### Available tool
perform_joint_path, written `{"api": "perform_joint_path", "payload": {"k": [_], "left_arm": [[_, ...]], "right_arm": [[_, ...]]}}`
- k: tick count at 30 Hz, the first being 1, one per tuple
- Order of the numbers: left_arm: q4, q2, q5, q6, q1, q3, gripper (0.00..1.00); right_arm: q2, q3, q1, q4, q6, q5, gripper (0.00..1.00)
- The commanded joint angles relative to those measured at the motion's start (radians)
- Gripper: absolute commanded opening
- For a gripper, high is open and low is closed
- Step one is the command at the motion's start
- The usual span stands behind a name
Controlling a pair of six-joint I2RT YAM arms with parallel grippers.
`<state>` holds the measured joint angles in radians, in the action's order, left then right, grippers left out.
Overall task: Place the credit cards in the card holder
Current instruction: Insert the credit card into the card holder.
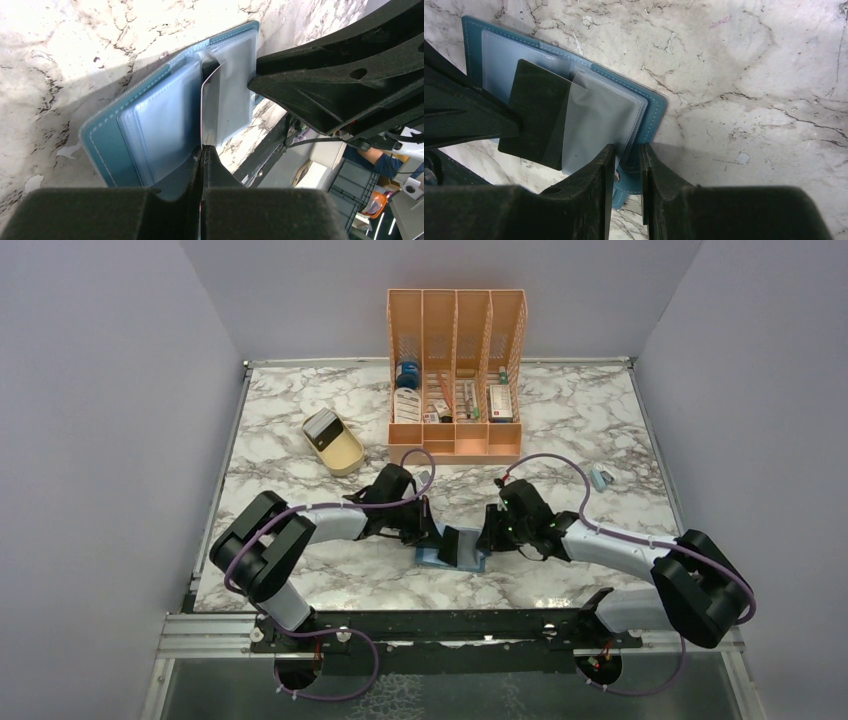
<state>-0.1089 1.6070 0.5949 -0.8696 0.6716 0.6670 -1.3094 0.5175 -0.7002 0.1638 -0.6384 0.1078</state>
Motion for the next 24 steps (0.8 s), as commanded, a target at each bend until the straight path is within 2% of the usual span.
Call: {"api": "perform_joint_path", "payload": {"k": [1,12,24], "left_arm": [[-0.065,0.039,-0.055,-0.036,0.031,-0.023,0.0],[-0.091,-0.019,-0.177,-0.09,0.04,-0.093,0.0],[-0.137,-0.063,-0.222,-0.143,0.042,-0.139,0.0]], "right_arm": [[0.002,-0.045,-0.01,0.007,-0.046,0.077,0.24],[0.025,-0.072,-0.01,0.002,-0.071,0.07,0.23],[0.079,-0.119,-0.01,-0.019,-0.15,0.052,0.23]]}}
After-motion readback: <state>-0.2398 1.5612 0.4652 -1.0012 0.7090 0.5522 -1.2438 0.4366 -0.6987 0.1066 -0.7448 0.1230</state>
